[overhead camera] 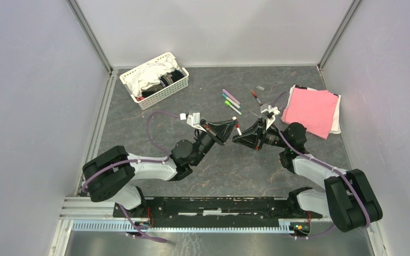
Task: Insert the pens into the pen caps
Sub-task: Insert the pen cap onto the pen.
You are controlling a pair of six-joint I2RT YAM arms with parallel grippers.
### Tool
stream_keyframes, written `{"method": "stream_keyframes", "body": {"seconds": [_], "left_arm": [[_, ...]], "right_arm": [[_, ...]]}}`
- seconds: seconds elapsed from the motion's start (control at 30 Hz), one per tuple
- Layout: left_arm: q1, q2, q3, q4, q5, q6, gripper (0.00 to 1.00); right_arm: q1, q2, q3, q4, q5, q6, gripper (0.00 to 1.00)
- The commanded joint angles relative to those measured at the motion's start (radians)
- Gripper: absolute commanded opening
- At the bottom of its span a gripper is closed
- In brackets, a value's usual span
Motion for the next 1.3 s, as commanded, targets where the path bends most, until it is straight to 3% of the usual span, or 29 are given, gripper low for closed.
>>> {"method": "stream_keyframes", "body": {"seconds": [0.0,0.93,1.27], "left_arm": [[-0.06,-0.001,0.002,-0.012,0.149,-0.055,0.06],[-0.063,-0.125,0.002,-0.187,0.122,0.043,0.31],[-0.064,-0.193,-0.005,-0.281,0.069,0.052,0.54]], "right_arm": [[0.006,-0.023,0.006,0.126,0.039,-0.021,0.0],[0.012,-0.008,0.003,0.127,0.026,-0.039,0.0],[0.012,-0.011,0.004,0.129,0.021,-0.04,0.0]]}}
